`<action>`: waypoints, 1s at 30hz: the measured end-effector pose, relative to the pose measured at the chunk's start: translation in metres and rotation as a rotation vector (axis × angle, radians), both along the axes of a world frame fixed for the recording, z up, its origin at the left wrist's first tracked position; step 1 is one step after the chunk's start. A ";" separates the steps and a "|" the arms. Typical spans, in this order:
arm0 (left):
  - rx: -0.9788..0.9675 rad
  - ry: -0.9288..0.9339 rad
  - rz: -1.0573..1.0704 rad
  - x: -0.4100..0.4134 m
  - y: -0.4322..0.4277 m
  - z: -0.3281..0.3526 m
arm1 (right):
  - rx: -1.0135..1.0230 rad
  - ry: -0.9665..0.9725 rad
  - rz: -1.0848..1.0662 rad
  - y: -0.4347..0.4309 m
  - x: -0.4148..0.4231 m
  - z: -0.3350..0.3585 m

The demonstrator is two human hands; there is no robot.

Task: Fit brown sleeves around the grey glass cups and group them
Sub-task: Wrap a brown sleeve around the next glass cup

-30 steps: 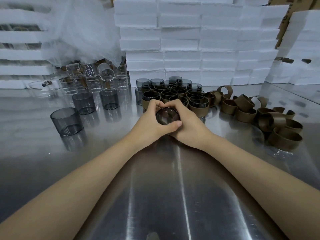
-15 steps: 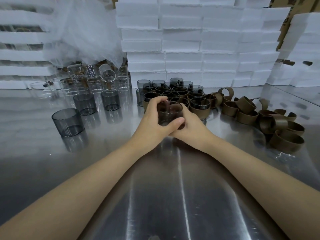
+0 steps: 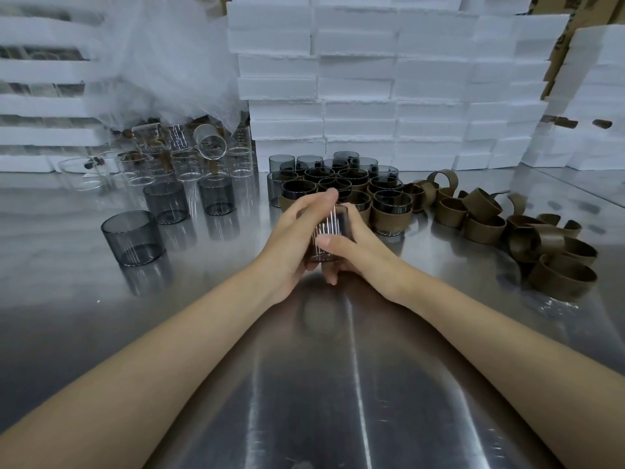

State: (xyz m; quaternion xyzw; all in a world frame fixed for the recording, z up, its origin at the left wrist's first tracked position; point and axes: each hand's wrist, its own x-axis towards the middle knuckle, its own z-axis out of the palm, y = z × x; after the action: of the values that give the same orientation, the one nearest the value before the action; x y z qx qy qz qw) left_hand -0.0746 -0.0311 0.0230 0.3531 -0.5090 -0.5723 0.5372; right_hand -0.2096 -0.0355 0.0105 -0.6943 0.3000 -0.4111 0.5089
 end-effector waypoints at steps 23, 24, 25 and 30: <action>-0.399 -0.184 0.196 0.002 -0.006 -0.009 | 0.598 -0.226 0.199 -0.010 -0.007 0.009; -0.394 -0.187 0.215 0.001 -0.007 -0.008 | 0.606 -0.229 0.192 -0.010 -0.006 0.009; -0.384 -0.195 0.227 0.000 -0.008 -0.008 | 0.609 -0.233 0.190 -0.010 -0.007 0.008; -0.320 -0.188 0.270 0.001 -0.011 -0.008 | 0.566 -0.193 0.145 -0.011 -0.005 0.006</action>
State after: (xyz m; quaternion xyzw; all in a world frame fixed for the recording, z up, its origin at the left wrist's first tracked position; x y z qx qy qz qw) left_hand -0.0738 -0.0426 0.0149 0.3801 -0.5892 -0.3718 0.6084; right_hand -0.2148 -0.0462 0.0162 -0.5023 0.3025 -0.3381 0.7362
